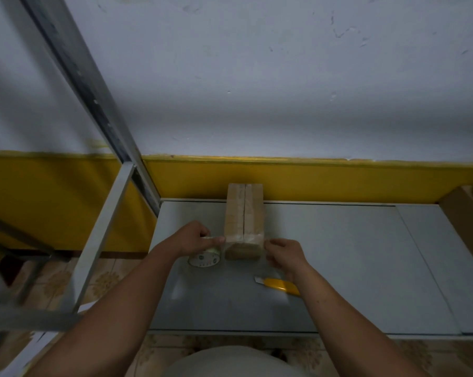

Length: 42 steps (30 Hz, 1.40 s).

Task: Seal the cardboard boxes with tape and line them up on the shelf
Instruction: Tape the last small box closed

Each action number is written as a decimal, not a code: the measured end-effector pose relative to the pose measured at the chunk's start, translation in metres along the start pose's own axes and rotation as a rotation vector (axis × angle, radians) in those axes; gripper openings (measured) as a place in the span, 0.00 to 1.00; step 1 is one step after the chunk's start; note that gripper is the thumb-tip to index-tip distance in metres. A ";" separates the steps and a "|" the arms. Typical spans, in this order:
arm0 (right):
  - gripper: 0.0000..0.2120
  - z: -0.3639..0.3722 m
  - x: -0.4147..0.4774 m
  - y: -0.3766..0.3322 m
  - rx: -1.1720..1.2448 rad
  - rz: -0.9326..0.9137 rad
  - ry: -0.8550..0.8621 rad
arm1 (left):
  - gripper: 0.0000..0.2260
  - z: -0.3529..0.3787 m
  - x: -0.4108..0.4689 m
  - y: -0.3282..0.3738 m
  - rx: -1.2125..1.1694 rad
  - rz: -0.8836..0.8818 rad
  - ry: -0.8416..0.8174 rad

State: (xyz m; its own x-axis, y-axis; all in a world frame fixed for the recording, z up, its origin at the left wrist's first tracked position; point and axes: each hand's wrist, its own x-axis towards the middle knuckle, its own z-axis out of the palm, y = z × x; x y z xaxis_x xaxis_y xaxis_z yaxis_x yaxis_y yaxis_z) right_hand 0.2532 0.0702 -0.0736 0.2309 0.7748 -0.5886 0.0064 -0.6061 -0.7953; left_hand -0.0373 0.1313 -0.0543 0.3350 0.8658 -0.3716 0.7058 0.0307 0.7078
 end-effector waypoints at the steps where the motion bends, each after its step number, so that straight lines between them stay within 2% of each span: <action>1: 0.22 0.000 0.001 0.001 -0.043 0.001 0.004 | 0.32 0.000 0.000 -0.002 0.006 0.007 -0.009; 3: 0.21 -0.001 -0.002 0.000 -0.104 -0.082 0.086 | 0.30 0.002 0.000 -0.005 0.006 0.018 -0.030; 6: 0.02 0.002 -0.006 0.000 -0.193 -0.363 0.162 | 0.29 0.006 -0.001 -0.005 0.003 0.024 -0.031; 8: 0.14 0.005 -0.010 0.000 -0.250 -0.415 0.139 | 0.30 0.009 -0.001 -0.002 -0.008 0.031 -0.043; 10: 0.21 0.005 -0.011 0.000 -0.248 -0.380 0.129 | 0.31 0.013 -0.001 0.001 -0.025 0.036 -0.042; 11: 0.21 0.003 -0.012 -0.001 -0.213 -0.344 0.118 | 0.31 0.015 -0.001 0.003 -0.031 0.037 -0.037; 14: 0.18 -0.001 -0.016 -0.011 -0.169 -0.297 0.071 | 0.30 0.027 -0.006 0.015 -0.042 0.028 -0.034; 17: 0.12 -0.002 -0.015 -0.024 -0.351 -0.395 0.055 | 0.29 0.052 -0.011 0.035 -0.036 0.003 0.008; 20: 0.13 -0.004 -0.004 -0.033 -0.391 -0.400 0.088 | 0.29 0.078 -0.015 0.049 -0.080 -0.041 0.087; 26: 0.15 -0.012 0.015 -0.046 -0.365 -0.290 0.068 | 0.23 0.096 -0.027 0.047 -0.339 -0.061 0.072; 28: 0.15 -0.013 0.017 -0.046 -0.366 -0.272 0.055 | 0.23 0.100 -0.029 0.045 -0.368 -0.089 0.117; 32: 0.18 -0.008 0.013 -0.042 -0.375 -0.301 0.036 | 0.13 0.106 -0.033 0.049 -0.396 -0.128 0.233; 36: 0.19 -0.007 0.008 -0.038 -0.342 -0.308 0.057 | 0.25 0.104 -0.039 0.059 -0.453 0.049 0.260; 39: 0.21 -0.011 0.003 -0.036 -0.347 -0.336 0.060 | 0.31 0.102 -0.037 0.061 -0.451 0.084 0.289; 42: 0.23 -0.014 0.001 -0.030 -0.362 -0.344 0.050 | 0.33 0.101 -0.038 0.063 -0.428 0.089 0.227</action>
State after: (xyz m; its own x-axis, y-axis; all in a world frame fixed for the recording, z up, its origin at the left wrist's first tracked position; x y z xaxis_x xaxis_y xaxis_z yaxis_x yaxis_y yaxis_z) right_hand 0.2671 0.0870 -0.0486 0.2022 0.9367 -0.2860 0.4252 -0.3470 -0.8359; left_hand 0.0571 0.0501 -0.0562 0.2041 0.9600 -0.1918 0.3452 0.1128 0.9317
